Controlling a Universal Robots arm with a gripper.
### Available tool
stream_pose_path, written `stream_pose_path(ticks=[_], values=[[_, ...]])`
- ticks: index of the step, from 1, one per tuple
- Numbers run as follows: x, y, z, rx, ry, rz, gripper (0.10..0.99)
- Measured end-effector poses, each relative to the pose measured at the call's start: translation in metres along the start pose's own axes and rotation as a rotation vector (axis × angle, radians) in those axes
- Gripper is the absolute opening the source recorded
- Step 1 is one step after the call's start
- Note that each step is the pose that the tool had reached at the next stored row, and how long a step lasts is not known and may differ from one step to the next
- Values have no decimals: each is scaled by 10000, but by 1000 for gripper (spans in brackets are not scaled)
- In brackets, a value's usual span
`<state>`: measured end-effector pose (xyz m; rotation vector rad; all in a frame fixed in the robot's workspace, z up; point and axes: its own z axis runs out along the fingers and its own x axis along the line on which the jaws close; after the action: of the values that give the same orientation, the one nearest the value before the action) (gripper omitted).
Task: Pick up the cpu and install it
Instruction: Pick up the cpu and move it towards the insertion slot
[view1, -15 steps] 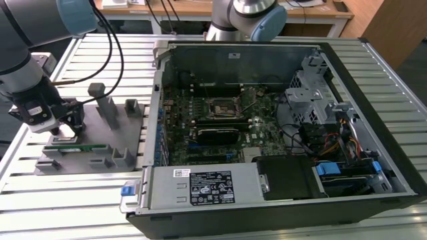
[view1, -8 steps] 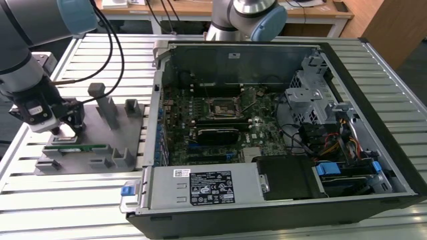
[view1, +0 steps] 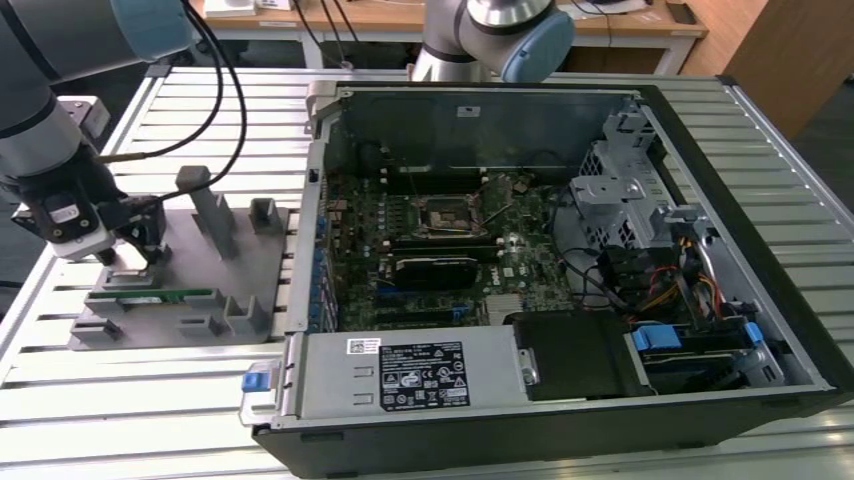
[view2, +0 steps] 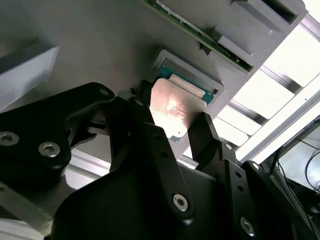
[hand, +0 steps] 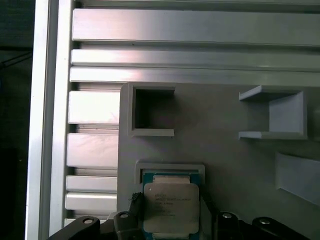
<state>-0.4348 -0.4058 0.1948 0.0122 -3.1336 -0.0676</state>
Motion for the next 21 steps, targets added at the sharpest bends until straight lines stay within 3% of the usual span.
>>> stream_pose_path(ticks=[21], values=[[0,15,-76,1,1,0,541]])
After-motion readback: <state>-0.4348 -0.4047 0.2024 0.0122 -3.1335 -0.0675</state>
